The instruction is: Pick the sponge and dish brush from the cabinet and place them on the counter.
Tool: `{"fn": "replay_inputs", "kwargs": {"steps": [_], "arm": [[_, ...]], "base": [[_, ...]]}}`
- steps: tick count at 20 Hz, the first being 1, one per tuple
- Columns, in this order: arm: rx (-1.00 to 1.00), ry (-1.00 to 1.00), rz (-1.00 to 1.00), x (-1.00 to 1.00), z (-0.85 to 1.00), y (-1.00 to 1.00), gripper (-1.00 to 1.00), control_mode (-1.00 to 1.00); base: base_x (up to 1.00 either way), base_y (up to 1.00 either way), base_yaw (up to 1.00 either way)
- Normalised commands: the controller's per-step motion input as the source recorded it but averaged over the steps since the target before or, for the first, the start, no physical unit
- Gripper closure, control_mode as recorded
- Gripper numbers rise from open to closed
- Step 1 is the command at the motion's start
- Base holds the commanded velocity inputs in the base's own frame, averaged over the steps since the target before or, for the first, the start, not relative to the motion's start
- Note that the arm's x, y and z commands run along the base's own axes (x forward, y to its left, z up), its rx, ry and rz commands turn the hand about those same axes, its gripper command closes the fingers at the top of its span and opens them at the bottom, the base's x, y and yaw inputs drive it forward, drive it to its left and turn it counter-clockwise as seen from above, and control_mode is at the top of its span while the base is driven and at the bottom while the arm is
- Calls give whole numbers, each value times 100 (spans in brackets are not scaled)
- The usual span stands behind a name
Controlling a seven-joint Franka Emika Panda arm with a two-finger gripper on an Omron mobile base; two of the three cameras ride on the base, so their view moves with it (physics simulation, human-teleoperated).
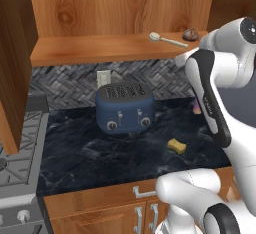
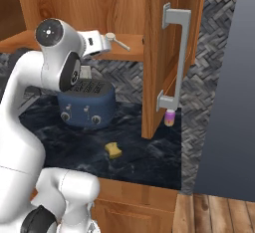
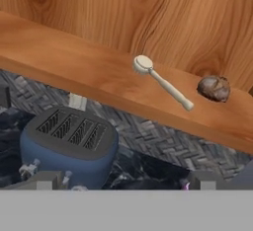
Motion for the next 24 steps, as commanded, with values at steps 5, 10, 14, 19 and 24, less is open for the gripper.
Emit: {"fn": "replay_inputs", "kwargs": {"steps": [5, 10, 14, 19, 24], "arm": [[0, 1, 0, 0, 25, 10, -100, -100], [0, 2, 0, 0, 21, 9, -100, -100], [0, 4, 0, 0, 16, 7, -100, -100], [0, 5, 0, 0, 1, 4, -100, -100], [0, 7, 1, 6, -4, 0, -100, -100]], "base": [[0, 0, 0], [0, 0, 0], [0, 0, 0], [0, 0, 0], [0, 0, 0]]}}
